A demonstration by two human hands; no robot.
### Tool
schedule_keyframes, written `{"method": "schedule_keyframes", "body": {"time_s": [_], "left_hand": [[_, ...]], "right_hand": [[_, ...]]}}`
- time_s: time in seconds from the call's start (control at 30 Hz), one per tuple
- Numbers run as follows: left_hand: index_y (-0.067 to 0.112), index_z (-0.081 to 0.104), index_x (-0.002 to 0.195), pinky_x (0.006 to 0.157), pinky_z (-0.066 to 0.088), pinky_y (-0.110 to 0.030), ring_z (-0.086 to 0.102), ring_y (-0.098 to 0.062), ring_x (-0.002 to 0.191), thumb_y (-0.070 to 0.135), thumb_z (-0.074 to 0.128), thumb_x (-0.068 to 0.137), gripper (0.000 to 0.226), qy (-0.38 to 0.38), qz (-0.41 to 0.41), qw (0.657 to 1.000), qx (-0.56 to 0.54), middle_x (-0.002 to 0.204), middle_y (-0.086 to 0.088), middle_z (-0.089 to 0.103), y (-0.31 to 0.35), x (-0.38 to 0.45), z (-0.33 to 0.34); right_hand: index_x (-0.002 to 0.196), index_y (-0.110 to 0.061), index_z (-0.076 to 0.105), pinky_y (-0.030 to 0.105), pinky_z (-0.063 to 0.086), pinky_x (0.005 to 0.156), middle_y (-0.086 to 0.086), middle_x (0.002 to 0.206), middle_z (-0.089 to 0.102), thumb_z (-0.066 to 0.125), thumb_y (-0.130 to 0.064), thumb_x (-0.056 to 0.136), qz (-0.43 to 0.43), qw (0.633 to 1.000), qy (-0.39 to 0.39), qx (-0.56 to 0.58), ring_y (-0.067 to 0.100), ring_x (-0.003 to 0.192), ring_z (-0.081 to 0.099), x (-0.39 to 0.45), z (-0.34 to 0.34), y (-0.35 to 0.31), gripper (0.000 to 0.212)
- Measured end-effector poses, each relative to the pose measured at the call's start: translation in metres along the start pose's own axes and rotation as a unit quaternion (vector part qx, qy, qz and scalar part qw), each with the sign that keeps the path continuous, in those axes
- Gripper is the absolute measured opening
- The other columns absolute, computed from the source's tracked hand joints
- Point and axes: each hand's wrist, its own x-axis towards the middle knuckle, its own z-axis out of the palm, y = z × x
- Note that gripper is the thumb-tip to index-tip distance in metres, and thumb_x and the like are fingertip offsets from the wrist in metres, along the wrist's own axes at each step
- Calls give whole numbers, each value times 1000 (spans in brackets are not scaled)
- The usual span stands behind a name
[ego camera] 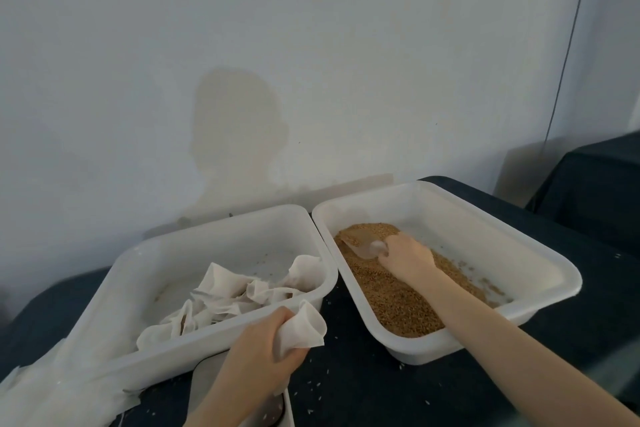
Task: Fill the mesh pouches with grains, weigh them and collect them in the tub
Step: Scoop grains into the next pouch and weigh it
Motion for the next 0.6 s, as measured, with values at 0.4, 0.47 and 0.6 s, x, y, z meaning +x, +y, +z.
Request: {"method": "schedule_keyframes", "body": {"time_s": [0.4,0.47,0.6], "left_hand": [[36,53,86,65,40,-13,57,2,77,42,66,81,15,-4,-5,1000,-5,76,25,59,-1,-2,3],[36,52,83,64,40,-14,57,2,74,42,66,81,15,-4,-7,1000,-4,75,26,59,0,-2,7],[34,53,81,65,44,-13,59,2,74,45,65,80,16,-2,-11,1000,-4,79,24,60,0,-4,10]], "right_hand": [[105,-6,60,30,50,62,7,103,57,53,-15,92,22,998,-16,-54,24,82,63,2,8,-11,18],[118,-7,58,32,49,68,9,118,51,51,-12,95,0,999,-24,-49,27,93,62,3,13,-11,25],[113,-6,61,36,51,80,12,124,50,45,-24,101,-22,1000,-19,6,29,96,61,7,15,-2,28]]}}
